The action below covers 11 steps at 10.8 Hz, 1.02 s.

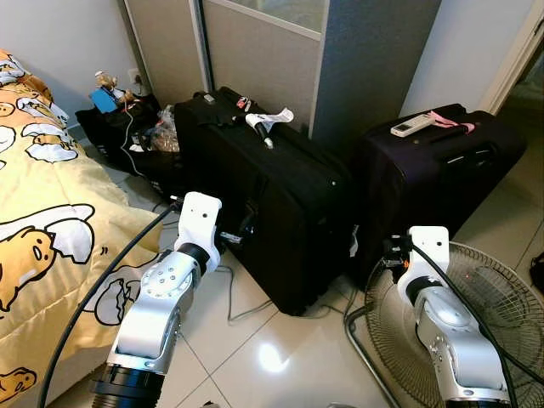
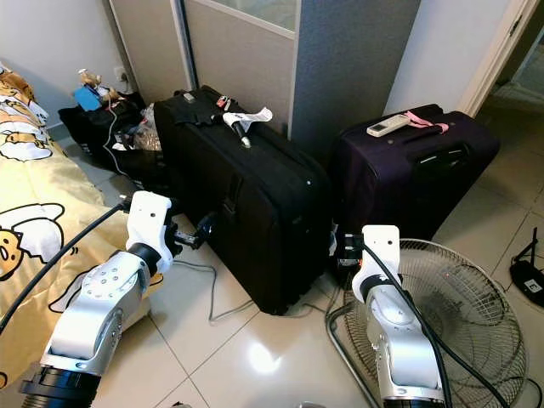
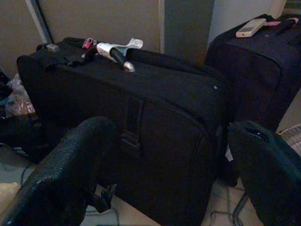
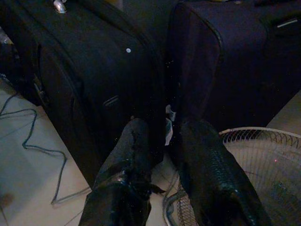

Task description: Clean up the room

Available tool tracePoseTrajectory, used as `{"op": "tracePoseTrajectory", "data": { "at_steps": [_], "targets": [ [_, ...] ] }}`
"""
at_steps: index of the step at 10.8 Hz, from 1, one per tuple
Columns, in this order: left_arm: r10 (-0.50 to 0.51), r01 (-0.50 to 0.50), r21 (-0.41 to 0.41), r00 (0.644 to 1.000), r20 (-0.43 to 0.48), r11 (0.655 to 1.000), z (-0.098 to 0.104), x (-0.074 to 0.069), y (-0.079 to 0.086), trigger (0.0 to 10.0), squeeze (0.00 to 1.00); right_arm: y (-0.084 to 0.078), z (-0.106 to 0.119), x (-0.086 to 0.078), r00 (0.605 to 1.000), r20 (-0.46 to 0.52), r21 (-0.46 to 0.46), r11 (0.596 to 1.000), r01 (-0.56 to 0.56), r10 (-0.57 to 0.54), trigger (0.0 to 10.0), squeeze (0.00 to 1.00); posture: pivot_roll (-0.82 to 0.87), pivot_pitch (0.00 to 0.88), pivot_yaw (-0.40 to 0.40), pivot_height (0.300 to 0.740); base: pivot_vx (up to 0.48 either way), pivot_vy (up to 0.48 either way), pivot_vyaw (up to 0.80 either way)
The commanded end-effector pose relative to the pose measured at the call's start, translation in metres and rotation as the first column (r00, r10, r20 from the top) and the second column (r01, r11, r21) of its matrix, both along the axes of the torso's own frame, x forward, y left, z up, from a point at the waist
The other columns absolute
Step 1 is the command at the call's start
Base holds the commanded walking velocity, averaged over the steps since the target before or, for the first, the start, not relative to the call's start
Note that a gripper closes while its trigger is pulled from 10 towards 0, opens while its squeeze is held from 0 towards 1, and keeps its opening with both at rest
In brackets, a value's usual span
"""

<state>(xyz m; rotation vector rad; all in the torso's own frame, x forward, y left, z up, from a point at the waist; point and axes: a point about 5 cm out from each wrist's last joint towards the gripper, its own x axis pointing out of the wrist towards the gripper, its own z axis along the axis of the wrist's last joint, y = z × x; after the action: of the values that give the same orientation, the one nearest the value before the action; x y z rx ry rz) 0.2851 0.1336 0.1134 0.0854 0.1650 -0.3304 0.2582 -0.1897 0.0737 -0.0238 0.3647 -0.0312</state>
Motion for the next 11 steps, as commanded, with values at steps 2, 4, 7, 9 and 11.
{"op": "tracePoseTrajectory", "data": {
  "at_steps": [2,4,7,9,11],
  "targets": [
    [0.235,-0.235,-0.006,0.972,-0.003,0.972,0.008,-0.013,0.021,10.0,0.0,0.018,0.053,0.018,0.966,0.26,0.112,0.994,-0.015,-0.015,10.0,0.0,-0.05,0.0,-0.008,0.74,0.0,0.0,0.0],
    [0.251,-0.252,0.03,0.968,0.018,0.967,0.015,0.0,0.022,10.0,0.0,0.02,0.054,0.018,0.963,0.267,0.092,0.996,0.01,-0.034,10.0,0.0,-0.05,0.0,0.01,0.74,0.0,0.0,0.0],
    [0.254,-0.254,0.0,0.967,0.023,0.967,0.017,0.004,0.026,10.0,0.0,0.019,0.05,0.016,0.97,0.24,0.067,0.998,0.02,-0.036,10.0,0.0,-0.05,0.0,0.013,0.74,0.0,0.0,0.0],
    [0.3,-0.3,-0.038,0.954,-0.005,0.953,0.015,0.005,0.029,10.0,0.0,0.028,0.039,0.006,0.978,0.209,0.053,0.998,-0.035,0.023,10.0,0.0,-0.05,0.0,0.017,0.74,0.0,0.0,0.0],
    [0.288,-0.288,-0.01,0.957,0.039,0.958,0.025,0.016,0.033,10.0,0.0,0.028,0.044,0.016,0.975,0.222,0.069,0.998,-0.009,-0.007,10.0,0.0,-0.05,0.0,0.024,0.74,0.0,0.0,0.0]
  ]
}}
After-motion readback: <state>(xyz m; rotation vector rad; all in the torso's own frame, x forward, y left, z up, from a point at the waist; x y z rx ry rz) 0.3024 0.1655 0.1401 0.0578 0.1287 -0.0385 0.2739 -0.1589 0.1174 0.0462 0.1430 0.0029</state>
